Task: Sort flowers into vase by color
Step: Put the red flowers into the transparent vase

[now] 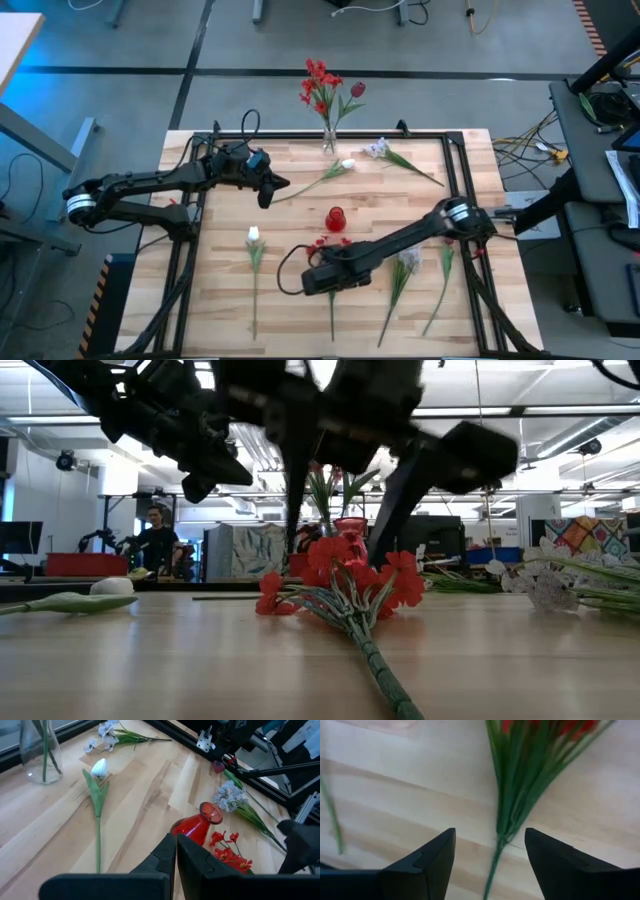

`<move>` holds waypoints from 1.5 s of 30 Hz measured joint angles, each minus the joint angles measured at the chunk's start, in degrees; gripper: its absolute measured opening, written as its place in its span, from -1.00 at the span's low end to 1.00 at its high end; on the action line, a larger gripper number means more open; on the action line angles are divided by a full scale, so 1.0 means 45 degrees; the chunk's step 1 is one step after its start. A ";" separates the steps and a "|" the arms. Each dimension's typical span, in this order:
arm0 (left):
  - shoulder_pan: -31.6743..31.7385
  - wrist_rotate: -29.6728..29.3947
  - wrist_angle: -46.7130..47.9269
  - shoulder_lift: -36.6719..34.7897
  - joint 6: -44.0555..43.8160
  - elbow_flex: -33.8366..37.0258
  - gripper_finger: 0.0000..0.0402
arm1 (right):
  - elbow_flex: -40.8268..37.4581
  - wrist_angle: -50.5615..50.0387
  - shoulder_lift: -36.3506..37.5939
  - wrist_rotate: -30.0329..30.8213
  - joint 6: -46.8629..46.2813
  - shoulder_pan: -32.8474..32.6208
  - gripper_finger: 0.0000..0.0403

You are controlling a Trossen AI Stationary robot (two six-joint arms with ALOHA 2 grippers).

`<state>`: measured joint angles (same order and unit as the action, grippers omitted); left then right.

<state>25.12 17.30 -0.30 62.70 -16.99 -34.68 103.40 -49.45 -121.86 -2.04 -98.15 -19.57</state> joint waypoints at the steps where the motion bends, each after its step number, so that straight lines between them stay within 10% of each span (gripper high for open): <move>1: 0.0000 -0.0002 0.0000 0.0000 0.0000 0.0000 -1.00 | 0.0196 -0.0008 -0.0240 -0.0044 -0.0003 0.0033 0.16; 15: 0.0011 0.0297 0.0384 0.0000 0.0364 0.0000 -1.00 | 0.3032 -0.2595 -0.2670 -0.0889 -0.0288 0.0330 0.08; 25: 0.0024 0.0296 0.0374 0.0000 0.0482 0.0000 -1.00 | 0.2993 -0.2674 -0.2394 -0.0687 0.0610 0.0354 -0.72; 45: 0.1212 0.0291 0.0350 -0.1254 0.0856 -0.0044 -1.00 | 0.2792 -0.4195 0.3752 0.6438 0.6776 0.1213 -0.96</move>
<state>30.58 18.61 1.28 57.05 -13.14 -34.87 115.96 -68.32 -104.98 26.93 -67.66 -14.11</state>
